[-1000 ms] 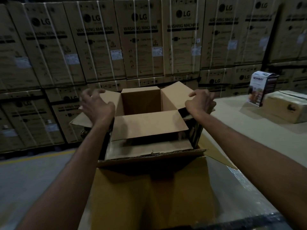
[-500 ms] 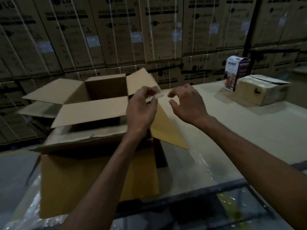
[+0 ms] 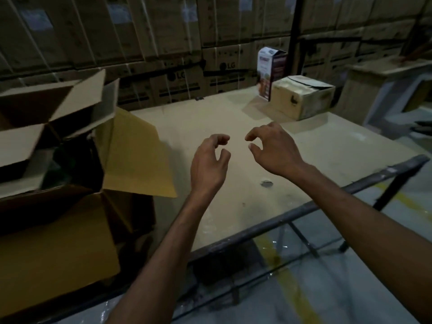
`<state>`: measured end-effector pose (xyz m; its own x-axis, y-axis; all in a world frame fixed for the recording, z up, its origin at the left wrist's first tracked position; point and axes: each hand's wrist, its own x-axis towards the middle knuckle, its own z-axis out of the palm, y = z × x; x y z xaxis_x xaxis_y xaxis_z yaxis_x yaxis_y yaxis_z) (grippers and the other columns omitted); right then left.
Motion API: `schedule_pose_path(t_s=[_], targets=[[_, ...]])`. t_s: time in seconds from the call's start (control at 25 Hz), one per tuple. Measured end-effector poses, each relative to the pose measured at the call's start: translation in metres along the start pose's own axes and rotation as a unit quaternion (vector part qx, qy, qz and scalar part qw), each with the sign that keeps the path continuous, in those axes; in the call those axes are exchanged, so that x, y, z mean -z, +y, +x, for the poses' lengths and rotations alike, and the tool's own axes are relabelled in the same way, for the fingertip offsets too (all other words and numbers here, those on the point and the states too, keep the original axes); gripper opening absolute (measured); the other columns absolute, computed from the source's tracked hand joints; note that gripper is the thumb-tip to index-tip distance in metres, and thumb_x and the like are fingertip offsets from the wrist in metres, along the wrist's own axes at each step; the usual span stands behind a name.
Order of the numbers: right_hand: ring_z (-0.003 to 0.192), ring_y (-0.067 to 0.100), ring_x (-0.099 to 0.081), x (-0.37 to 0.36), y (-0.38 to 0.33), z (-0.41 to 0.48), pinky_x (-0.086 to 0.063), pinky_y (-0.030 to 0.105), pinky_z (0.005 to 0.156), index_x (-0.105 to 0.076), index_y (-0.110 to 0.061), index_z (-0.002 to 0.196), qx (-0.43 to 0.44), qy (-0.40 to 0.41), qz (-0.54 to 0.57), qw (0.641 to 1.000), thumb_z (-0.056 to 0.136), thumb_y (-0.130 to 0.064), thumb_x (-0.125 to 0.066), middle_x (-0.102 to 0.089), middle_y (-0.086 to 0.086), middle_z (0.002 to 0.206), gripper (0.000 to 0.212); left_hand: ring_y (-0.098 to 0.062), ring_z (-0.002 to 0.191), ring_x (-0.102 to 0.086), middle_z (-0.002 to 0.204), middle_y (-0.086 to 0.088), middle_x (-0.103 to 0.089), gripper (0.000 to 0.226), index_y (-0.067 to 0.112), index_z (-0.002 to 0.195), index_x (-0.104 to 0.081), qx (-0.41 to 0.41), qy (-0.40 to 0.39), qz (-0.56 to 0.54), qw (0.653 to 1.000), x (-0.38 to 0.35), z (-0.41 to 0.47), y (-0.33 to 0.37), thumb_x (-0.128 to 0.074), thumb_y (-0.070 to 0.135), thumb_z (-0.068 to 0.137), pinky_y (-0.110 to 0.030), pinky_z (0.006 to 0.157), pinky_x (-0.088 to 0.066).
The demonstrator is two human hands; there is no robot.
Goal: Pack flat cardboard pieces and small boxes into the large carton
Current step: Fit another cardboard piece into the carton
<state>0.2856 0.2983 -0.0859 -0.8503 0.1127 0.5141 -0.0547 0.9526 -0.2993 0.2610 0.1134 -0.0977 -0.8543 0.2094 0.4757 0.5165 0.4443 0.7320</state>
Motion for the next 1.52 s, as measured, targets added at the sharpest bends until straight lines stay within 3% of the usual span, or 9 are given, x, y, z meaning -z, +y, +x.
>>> schedule_pose_path(t_s=[0.16, 0.32, 0.44, 0.56, 0.84, 1.04, 1.2, 1.4, 1.52], targets=[[0.119, 0.018, -0.053, -0.005, 0.073, 0.017, -0.049, 0.039, 0.094, -0.071, -0.024, 0.117, -0.017, 0.004, -0.024, 1.000, 0.094, -0.023, -0.067, -0.071, -0.003, 0.113, 0.023, -0.012, 0.121, -0.055, 0.128, 0.009, -0.065, 0.035, 0.027, 0.129, -0.061, -0.002, -0.013, 0.045, 0.999, -0.072, 0.037, 0.003, -0.059, 0.043, 0.097, -0.039, 0.098, -0.049], [0.117, 0.022, -0.057, -0.014, 0.141, 0.050, -0.047, 0.039, 0.096, -0.069, -0.022, 0.119, -0.021, 0.038, -0.033, 0.999, 0.093, -0.024, -0.070, -0.068, -0.001, 0.120, 0.026, -0.014, 0.124, -0.053, 0.132, 0.010, -0.062, 0.032, 0.029, 0.129, -0.058, -0.032, -0.013, 0.089, 0.995, -0.142, 0.087, -0.001, -0.060, 0.034, 0.097, -0.037, 0.102, -0.046], [0.110, 0.015, -0.059, -0.017, 0.192, 0.079, -0.047, 0.032, 0.090, -0.068, -0.026, 0.118, -0.067, 0.058, 0.038, 0.995, 0.093, -0.031, -0.070, -0.067, -0.007, 0.117, 0.026, -0.008, 0.118, -0.057, 0.125, 0.014, -0.064, 0.029, 0.031, 0.123, -0.059, 0.007, -0.035, -0.008, 0.999, -0.189, 0.133, 0.003, -0.063, 0.028, 0.095, -0.033, 0.096, -0.050], [0.101, 0.005, -0.063, -0.012, 0.244, 0.108, -0.052, 0.031, 0.085, -0.070, -0.028, 0.116, -0.141, 0.064, 0.130, 0.979, 0.092, -0.035, -0.072, -0.069, -0.014, 0.110, 0.025, -0.003, 0.104, -0.065, 0.112, 0.014, -0.069, 0.022, 0.029, 0.114, -0.065, 0.092, -0.080, -0.171, 0.978, -0.232, 0.170, 0.020, -0.067, 0.021, 0.094, -0.027, 0.088, -0.055], [0.100, 0.003, -0.064, -0.019, 0.395, 0.183, -0.051, 0.027, 0.079, -0.073, -0.026, 0.116, -0.161, 0.054, 0.159, 0.972, 0.091, -0.036, -0.073, -0.072, -0.011, 0.110, 0.027, -0.003, 0.097, -0.067, 0.107, 0.008, -0.072, 0.020, 0.025, 0.112, -0.069, 0.143, -0.104, -0.236, 0.956, -0.354, 0.245, 0.040, -0.067, 0.014, 0.095, -0.022, 0.083, -0.054], [0.119, 0.019, -0.053, -0.043, 0.534, 0.263, -0.040, 0.030, 0.093, -0.069, -0.023, 0.118, -0.100, 0.063, 0.086, 0.989, 0.096, -0.038, -0.065, -0.065, -0.001, 0.125, 0.027, -0.011, 0.097, -0.067, 0.107, 0.005, -0.072, 0.021, 0.021, 0.110, -0.068, 0.187, -0.075, -0.230, 0.952, -0.485, 0.308, 0.050, -0.068, 0.011, 0.092, -0.029, 0.087, -0.054], [0.138, 0.029, -0.041, -0.068, 0.632, 0.334, -0.029, 0.039, 0.113, -0.065, -0.022, 0.132, -0.093, -0.007, 0.011, 0.996, 0.097, -0.054, -0.054, -0.051, 0.008, 0.148, 0.048, -0.014, 0.099, -0.065, 0.117, 0.004, -0.066, 0.028, 0.024, 0.123, -0.064, 0.223, -0.058, -0.198, 0.953, -0.571, 0.362, 0.058, -0.065, 0.018, 0.095, -0.025, 0.078, -0.051], [0.152, 0.034, -0.019, -0.094, 0.710, 0.412, -0.021, 0.053, 0.118, -0.060, -0.022, 0.140, -0.149, -0.040, 0.003, 0.988, 0.102, -0.056, -0.047, -0.027, 0.017, 0.164, 0.052, -0.021, 0.137, -0.048, 0.154, -0.003, -0.046, 0.048, 0.027, 0.148, -0.049, 0.227, -0.051, -0.139, 0.962, -0.648, 0.436, 0.044, -0.054, 0.038, 0.101, -0.041, 0.111, -0.044], [0.153, 0.036, -0.020, -0.110, 0.747, 0.435, -0.023, 0.054, 0.118, -0.058, -0.027, 0.143, -0.238, -0.095, 0.032, 0.966, 0.100, -0.064, -0.039, -0.022, 0.021, 0.166, 0.060, -0.026, 0.148, -0.033, 0.161, -0.006, -0.034, 0.053, 0.029, 0.153, -0.042, 0.269, -0.059, -0.116, 0.954, -0.677, 0.464, 0.029, -0.045, 0.048, 0.104, -0.044, 0.118, -0.035]])
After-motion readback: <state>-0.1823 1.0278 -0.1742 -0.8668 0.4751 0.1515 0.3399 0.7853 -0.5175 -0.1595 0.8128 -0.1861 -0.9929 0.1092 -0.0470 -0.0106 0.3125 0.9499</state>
